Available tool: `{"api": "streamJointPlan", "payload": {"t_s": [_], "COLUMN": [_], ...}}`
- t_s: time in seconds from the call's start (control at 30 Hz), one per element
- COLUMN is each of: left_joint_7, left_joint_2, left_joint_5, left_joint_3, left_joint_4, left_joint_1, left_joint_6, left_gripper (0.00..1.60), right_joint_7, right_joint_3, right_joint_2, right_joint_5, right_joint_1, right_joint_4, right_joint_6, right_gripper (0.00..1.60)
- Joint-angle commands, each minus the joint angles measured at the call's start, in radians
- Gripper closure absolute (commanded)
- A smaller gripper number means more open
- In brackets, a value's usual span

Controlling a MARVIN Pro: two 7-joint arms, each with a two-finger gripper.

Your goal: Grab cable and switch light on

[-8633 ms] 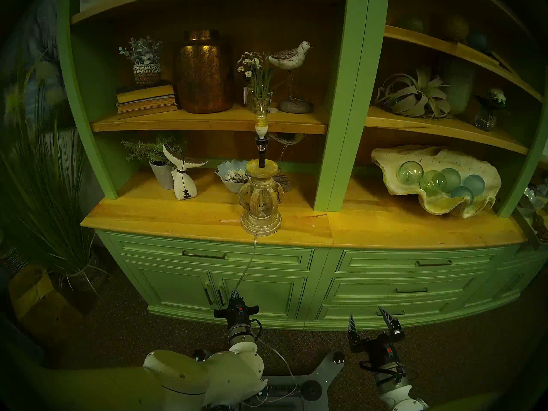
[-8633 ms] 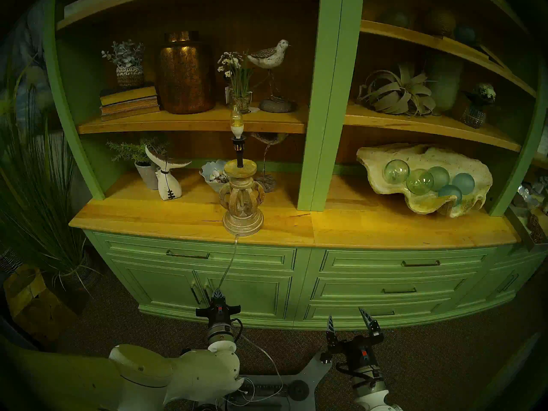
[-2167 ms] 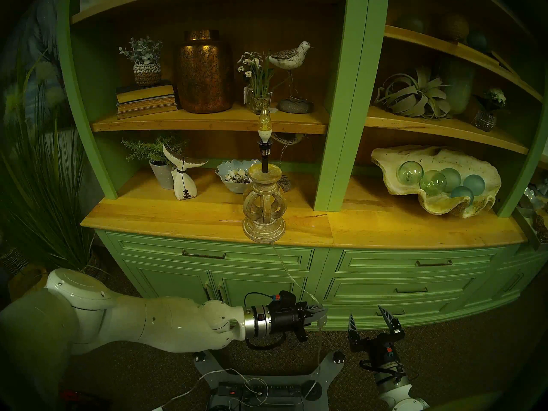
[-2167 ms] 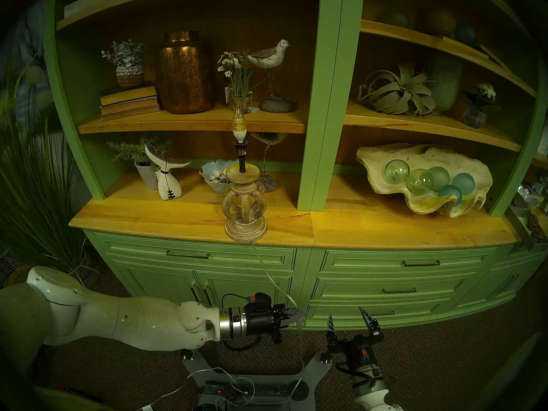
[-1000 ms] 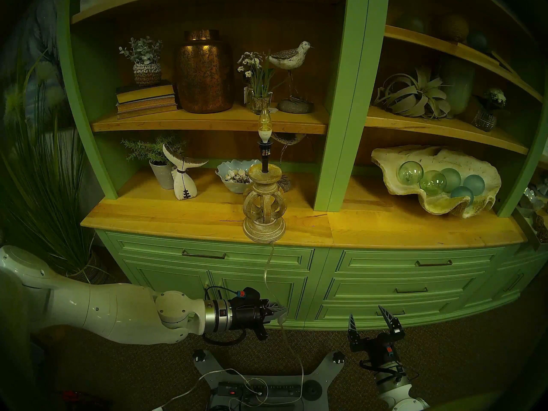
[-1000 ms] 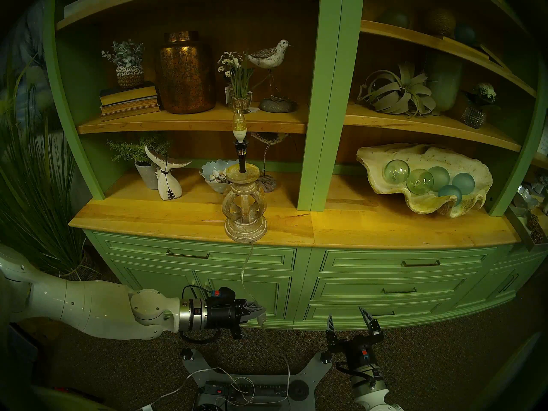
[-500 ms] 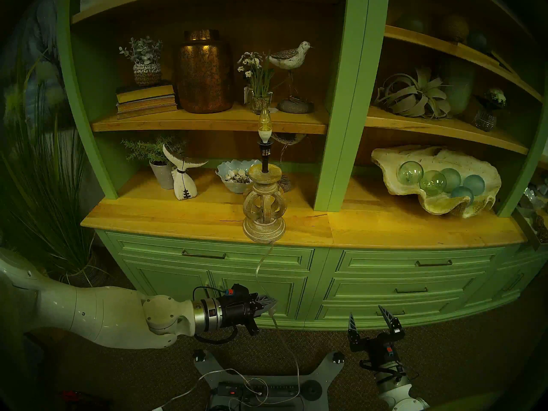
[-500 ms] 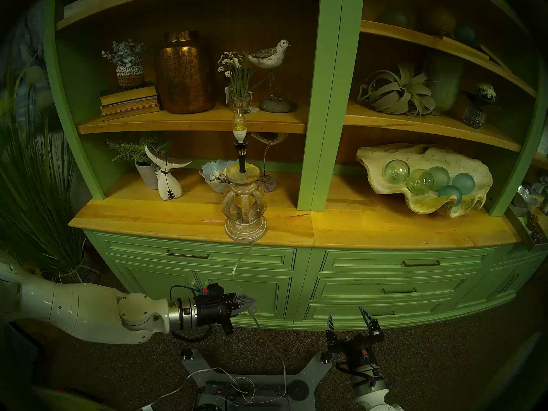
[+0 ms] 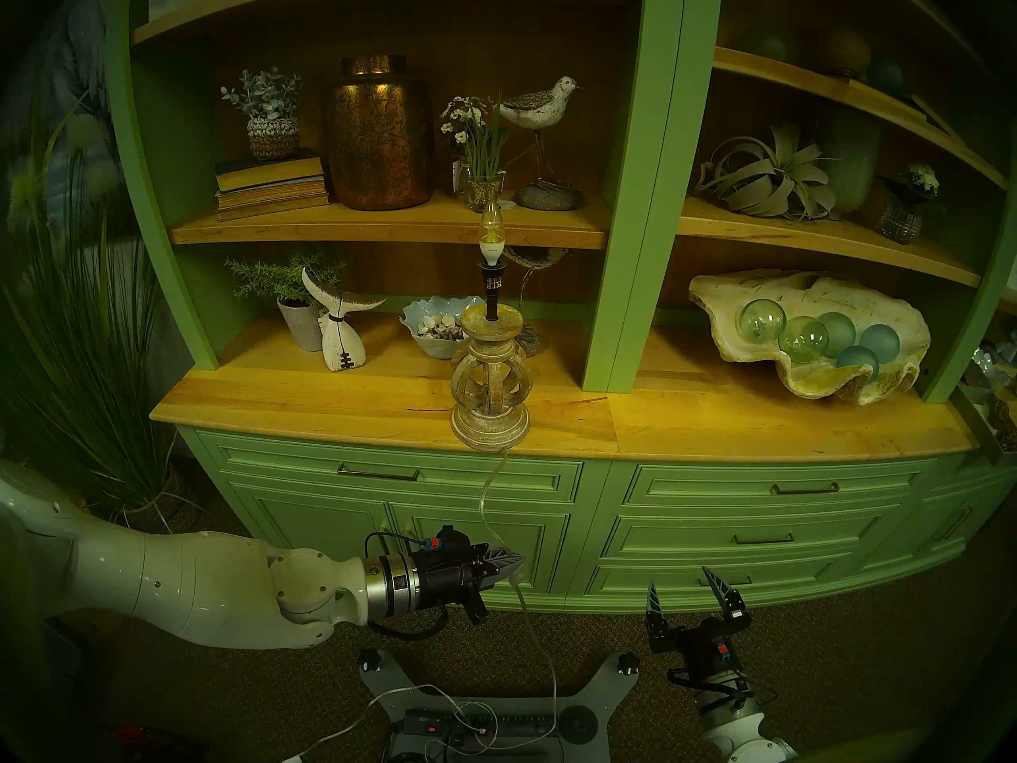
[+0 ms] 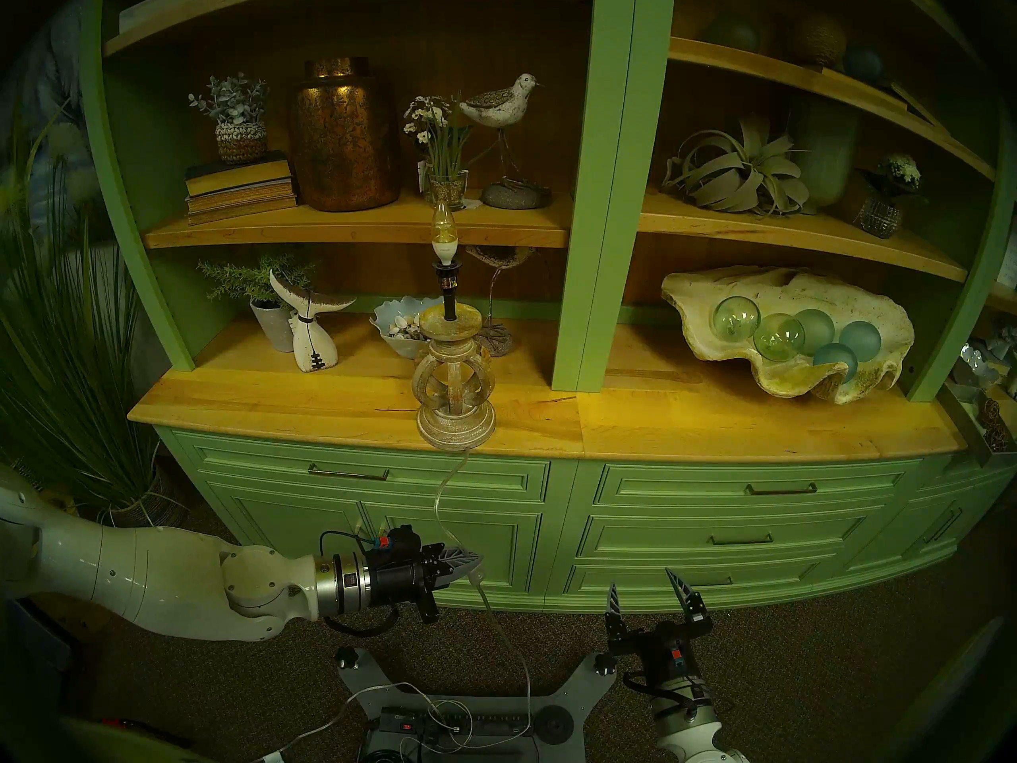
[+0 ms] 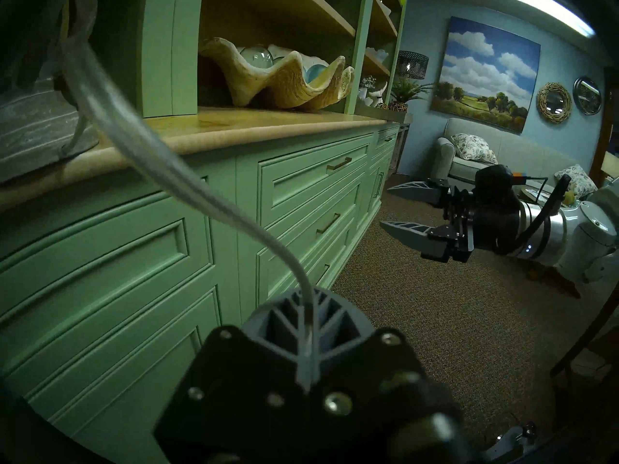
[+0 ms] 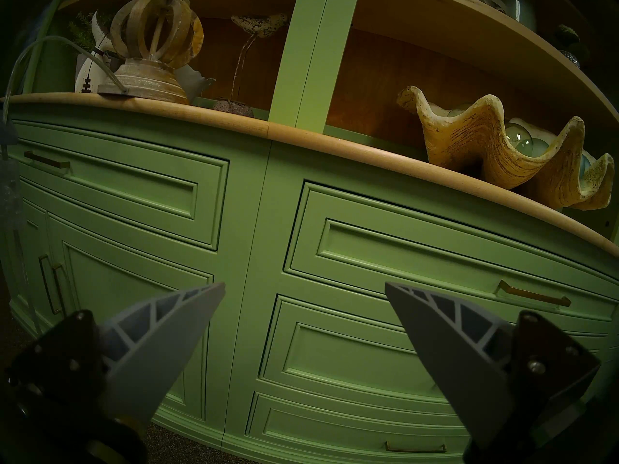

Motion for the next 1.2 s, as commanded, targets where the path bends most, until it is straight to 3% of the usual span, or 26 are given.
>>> {"api": "streamJointPlan", "payload": {"t_s": [0.0, 0.13, 0.4, 0.73, 0.83, 1.17], "left_joint_7": [0.022, 0.02, 0.022, -0.001, 0.016, 0.075], "left_joint_2": [0.05, 0.082, 0.068, 0.098, 0.114, 0.132], "left_joint_5": [0.009, 0.011, 0.003, 0.0, 0.026, 0.088], "left_joint_3": [-0.043, -0.053, -0.049, -0.051, -0.06, -0.067], "left_joint_4": [-0.055, -0.08, -0.059, -0.068, -0.102, -0.173], "left_joint_1": [-0.06, -0.07, -0.049, -0.044, -0.053, -0.067], "left_joint_6": [-0.014, -0.019, -0.017, -0.058, -0.082, -0.038], "left_gripper": [1.6, 1.6, 1.6, 1.6, 1.6, 1.6], "right_joint_7": [0.0, 0.0, 0.0, 0.0, 0.0, 0.0], "right_joint_3": [0.0, 0.0, 0.0, 0.0, 0.0, 0.0], "right_joint_2": [0.0, 0.0, 0.0, 0.0, 0.0, 0.0], "right_joint_5": [0.0, 0.0, 0.0, 0.0, 0.0, 0.0], "right_joint_1": [0.005, 0.005, 0.003, 0.003, 0.004, 0.003], "right_joint_4": [-0.026, -0.026, -0.029, -0.029, -0.028, -0.028], "right_joint_6": [-0.007, -0.007, -0.006, -0.006, -0.007, -0.006], "right_gripper": [0.0, 0.0, 0.0, 0.0, 0.0, 0.0]}}
